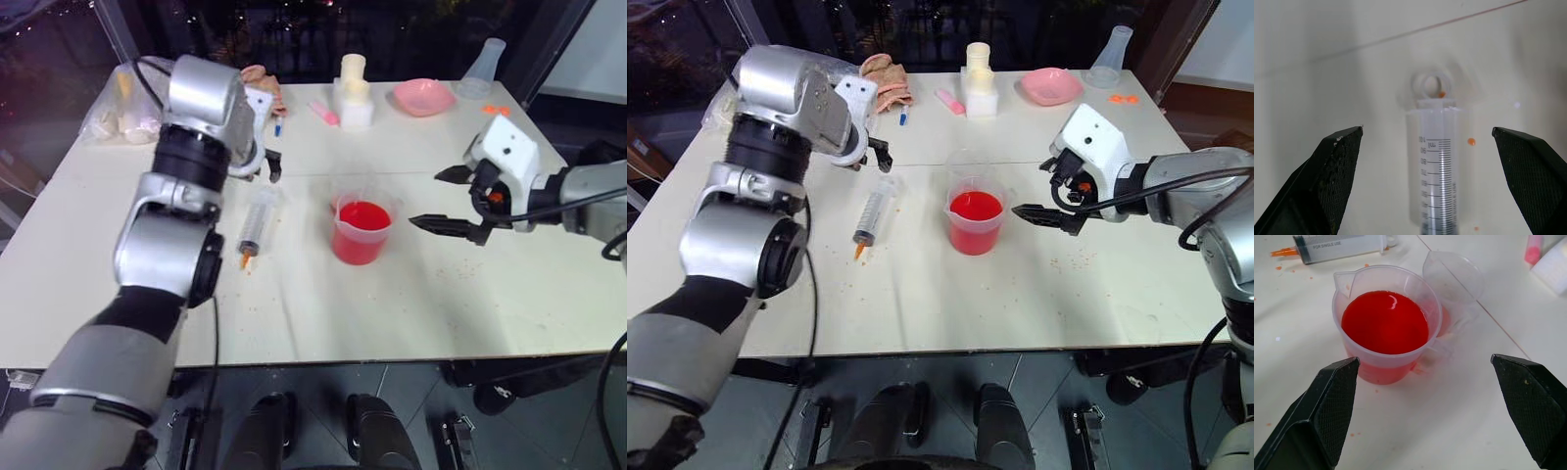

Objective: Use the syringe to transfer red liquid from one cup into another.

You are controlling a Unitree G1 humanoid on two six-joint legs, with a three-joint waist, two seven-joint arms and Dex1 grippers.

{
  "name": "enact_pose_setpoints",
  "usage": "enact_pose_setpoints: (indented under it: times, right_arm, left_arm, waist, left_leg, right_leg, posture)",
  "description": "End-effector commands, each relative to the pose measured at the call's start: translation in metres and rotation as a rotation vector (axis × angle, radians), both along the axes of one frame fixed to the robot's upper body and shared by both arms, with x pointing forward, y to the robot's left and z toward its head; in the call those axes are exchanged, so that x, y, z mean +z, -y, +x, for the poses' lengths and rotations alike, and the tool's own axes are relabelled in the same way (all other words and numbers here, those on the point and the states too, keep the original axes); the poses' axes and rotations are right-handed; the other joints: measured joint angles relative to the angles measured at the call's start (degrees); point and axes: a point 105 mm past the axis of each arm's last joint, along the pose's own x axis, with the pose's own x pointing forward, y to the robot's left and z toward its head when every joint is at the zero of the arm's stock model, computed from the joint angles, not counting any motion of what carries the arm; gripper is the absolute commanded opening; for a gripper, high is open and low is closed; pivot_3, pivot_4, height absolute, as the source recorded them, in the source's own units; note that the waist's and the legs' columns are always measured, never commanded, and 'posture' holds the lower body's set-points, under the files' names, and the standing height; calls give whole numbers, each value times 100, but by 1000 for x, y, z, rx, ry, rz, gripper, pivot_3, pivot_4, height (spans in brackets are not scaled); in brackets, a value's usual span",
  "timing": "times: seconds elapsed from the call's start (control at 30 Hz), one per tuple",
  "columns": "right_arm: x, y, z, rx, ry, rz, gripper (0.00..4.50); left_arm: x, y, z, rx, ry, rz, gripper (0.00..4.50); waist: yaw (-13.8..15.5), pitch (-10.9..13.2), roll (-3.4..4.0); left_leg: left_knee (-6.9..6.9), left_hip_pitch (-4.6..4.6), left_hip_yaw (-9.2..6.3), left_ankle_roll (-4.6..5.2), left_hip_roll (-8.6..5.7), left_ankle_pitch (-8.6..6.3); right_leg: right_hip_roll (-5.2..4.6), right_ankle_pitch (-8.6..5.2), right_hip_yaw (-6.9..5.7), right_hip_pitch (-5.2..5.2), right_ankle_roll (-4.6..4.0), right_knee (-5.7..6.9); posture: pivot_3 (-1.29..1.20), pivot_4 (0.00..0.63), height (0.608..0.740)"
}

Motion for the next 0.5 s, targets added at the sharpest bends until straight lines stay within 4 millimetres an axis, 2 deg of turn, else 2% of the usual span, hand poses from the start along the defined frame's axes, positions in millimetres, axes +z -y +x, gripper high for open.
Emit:
enact_pose_setpoints:
  times: [0.03, 0.27, 0.5]
  right_arm:
    - [12, -2, -5, -4, 57, 11, 4500]
    - [11, -3, -9, -15, 59, 19, 4500]
    - [10, -2, -10, -33, 67, 33, 4500]
  left_arm:
    - [8, -1, 5, 86, 26, -34, 4480]
    - [-19, -2, 3, 213, -62, -74, 4480]
    - [-28, 4, 5, 226, -65, -91, 4480]
  waist:
    - [16, 0, 0]
    - [28, 0, -1]
    - [22, 0, -1]
  left_leg:
    - [-1, 0, 0, -1, 0, 0]
    - [1, -2, 0, -2, -5, -1]
    - [2, -2, 1, -3, -5, 0]
  right_leg:
    - [0, 1, 0, 0, 1, 0]
    - [-8, 6, 0, 2, 11, -1]
    - [-7, 7, 1, 1, 12, 0]
  posture:
    - [0, 150, 740]
    - [0, 150, 740]
    - [0, 150, 740]
